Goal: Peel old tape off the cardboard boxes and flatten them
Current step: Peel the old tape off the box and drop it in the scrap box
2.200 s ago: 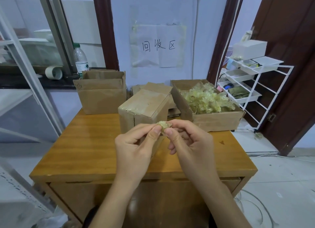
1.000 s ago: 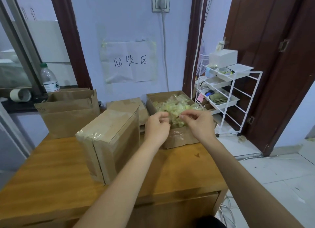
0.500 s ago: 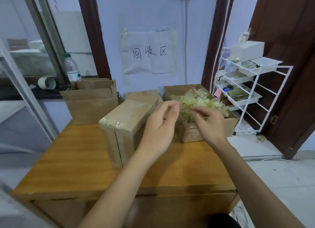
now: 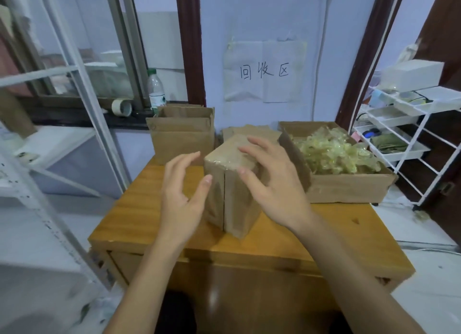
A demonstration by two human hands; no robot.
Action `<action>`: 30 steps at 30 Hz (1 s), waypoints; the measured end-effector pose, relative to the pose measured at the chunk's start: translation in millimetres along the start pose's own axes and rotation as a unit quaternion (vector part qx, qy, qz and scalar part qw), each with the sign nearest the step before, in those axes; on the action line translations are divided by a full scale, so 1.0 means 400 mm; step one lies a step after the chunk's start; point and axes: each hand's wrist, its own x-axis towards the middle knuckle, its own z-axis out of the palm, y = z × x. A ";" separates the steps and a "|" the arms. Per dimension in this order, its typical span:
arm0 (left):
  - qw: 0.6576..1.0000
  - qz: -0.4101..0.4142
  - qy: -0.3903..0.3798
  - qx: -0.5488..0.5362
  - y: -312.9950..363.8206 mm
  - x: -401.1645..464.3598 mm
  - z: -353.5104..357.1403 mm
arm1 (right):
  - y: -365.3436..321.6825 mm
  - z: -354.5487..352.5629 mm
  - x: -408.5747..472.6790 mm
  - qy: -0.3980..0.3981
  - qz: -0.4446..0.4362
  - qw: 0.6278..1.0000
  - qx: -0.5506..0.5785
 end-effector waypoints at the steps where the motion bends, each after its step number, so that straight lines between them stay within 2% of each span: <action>1: 1.000 -0.003 -0.009 0.001 -0.011 -0.003 0.003 | -0.007 0.014 0.004 -0.020 -0.007 1.000 -0.023; 5: 0.997 -0.026 -0.078 0.007 -0.029 -0.004 0.021 | 0.001 0.047 0.002 -0.043 -0.006 0.995 -0.088; 8: 0.993 -0.046 -0.111 -0.005 -0.044 0.002 0.033 | 0.014 0.045 -0.002 -0.040 -0.001 0.996 -0.080; 14: 0.993 -0.022 -0.113 -0.010 -0.057 0.003 0.039 | 0.021 0.018 0.012 -0.088 0.021 0.994 -0.061; 30: 0.990 -0.002 -0.123 0.071 -0.046 -0.009 0.045 | 0.030 -0.004 0.012 -0.098 0.006 0.994 -0.048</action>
